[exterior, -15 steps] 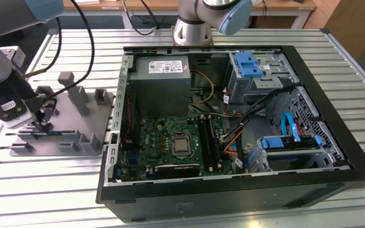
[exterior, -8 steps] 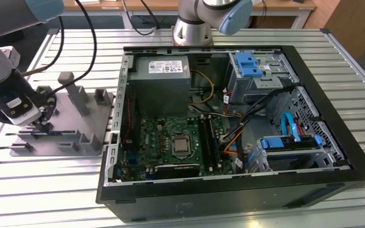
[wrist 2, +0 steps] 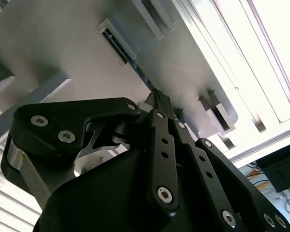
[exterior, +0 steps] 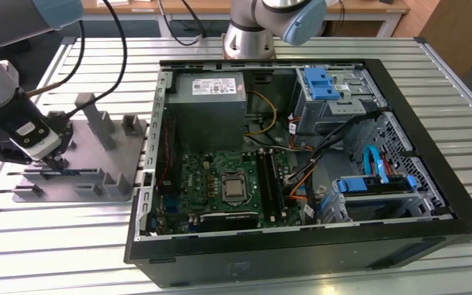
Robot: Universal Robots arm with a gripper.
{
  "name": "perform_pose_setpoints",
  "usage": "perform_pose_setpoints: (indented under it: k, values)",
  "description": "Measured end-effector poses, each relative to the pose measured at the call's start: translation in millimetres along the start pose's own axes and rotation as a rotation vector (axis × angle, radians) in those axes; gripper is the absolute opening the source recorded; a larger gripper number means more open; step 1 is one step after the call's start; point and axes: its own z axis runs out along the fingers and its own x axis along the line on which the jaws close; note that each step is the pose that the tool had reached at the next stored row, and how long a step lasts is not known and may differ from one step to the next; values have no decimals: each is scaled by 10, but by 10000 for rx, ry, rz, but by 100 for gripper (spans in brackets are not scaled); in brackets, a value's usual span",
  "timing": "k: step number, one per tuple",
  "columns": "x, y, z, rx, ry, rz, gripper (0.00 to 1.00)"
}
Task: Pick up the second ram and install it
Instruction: 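Pick up the second ram and move it above second insertion slot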
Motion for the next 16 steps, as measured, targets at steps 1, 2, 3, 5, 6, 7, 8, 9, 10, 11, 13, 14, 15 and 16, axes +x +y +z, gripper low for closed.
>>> perform_pose_setpoints:
  k: [1,2,3,5,6,7,8,9,10,11,13,14,15,16]
  values:
    - [0,0,0,-6,5,-177,10]
    - [0,0,0,-11,9,-334,10]
    - [0,0,0,-16,13,-495,10]
    - [0,0,0,-26,22,-819,10]
    - [0,0,0,-31,26,-978,10]
    - [0,0,0,-36,30,-1142,10]
    - [0,0,0,-41,35,-1298,10]
    - [0,0,0,-46,39,-1451,10]
    - [0,0,0,-51,43,-1609,10]
    - [0,0,1,-56,46,-1748,10]
    - [0,0,0,-65,55,-2043,10]
    - [0,0,0,-70,58,-2185,10]
    - [0,0,0,-74,62,-2330,10]
    - [0,0,0,-79,66,-2473,10]
